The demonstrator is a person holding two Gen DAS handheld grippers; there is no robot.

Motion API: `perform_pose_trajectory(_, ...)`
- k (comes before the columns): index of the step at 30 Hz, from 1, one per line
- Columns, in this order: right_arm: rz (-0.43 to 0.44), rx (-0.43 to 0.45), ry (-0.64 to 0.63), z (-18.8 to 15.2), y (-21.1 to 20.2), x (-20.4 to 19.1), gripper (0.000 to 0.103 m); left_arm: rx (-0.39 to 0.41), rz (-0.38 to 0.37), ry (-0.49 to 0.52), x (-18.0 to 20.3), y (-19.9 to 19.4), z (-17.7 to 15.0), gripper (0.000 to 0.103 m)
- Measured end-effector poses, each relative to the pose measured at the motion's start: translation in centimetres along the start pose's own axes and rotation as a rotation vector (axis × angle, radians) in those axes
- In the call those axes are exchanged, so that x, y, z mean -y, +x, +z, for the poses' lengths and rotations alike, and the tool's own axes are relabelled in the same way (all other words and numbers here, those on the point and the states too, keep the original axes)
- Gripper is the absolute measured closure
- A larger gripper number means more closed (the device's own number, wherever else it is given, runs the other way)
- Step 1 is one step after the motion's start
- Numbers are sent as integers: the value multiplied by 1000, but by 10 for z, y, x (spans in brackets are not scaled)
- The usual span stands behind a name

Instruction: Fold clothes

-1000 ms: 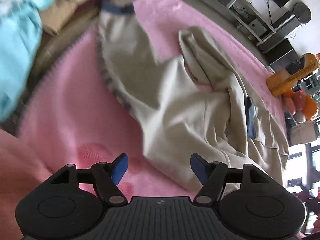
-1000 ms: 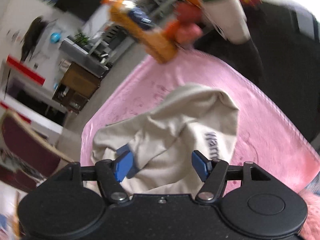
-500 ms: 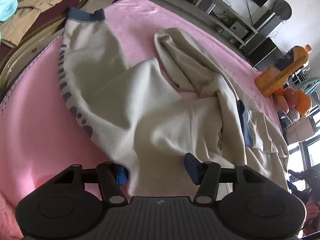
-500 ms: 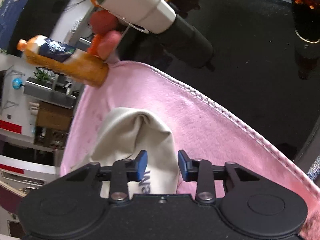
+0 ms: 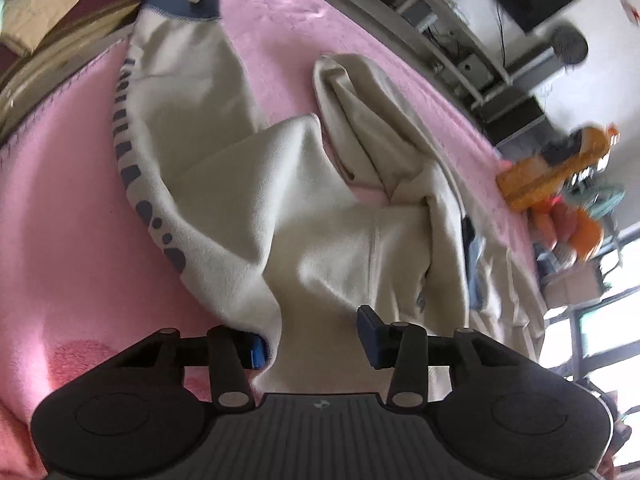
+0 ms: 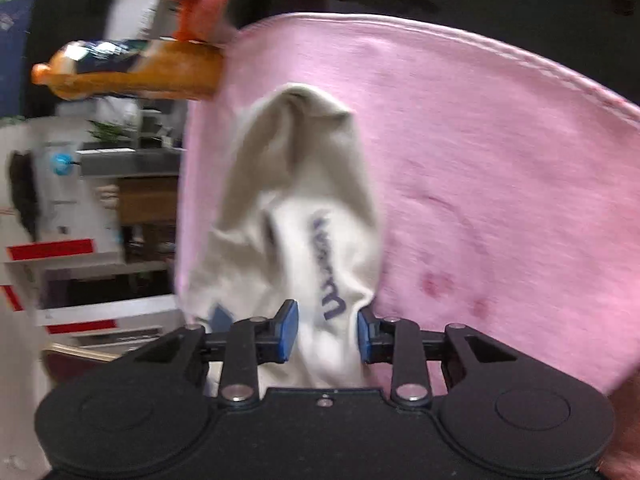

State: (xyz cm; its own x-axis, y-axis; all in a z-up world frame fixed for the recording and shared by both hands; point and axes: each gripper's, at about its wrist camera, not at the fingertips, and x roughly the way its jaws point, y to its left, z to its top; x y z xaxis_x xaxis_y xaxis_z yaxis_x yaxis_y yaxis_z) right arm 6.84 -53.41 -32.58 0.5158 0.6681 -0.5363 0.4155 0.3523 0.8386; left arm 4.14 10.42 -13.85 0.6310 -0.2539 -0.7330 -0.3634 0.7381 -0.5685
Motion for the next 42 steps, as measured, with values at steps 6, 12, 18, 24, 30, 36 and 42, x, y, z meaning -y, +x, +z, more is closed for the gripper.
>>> perform_pose_trajectory(6,41,114,24,0,1,-1,84,8,-38,-138,-18,-1,5,95)
perform_pose_trajectory(12,144,269,-59,-14,-25,-19,98,109,-52,-160,-16,-33,5,103)
perform_pose_trajectory(18,120,296,-69,-20,-28,-59,99,221,-117,-129,18,-86,46,103)
perform_pose_trajectory(24,279,365,-246,-41,-89,-181,99,482,-276,-43,79,-203,96,103)
perform_pose_trajectory(30,501,512,-473,-105,-209,-259,99,713,-481,0,106,-347,89,103)
perform_pose_trajectory(36,597,578,-639,-164,-284,-285,99,835,-602,47,119,-420,61,103)
perform_pose_trajectory(42,567,601,-721,-175,-288,-310,99,741,-458,54,134,-403,84,103)
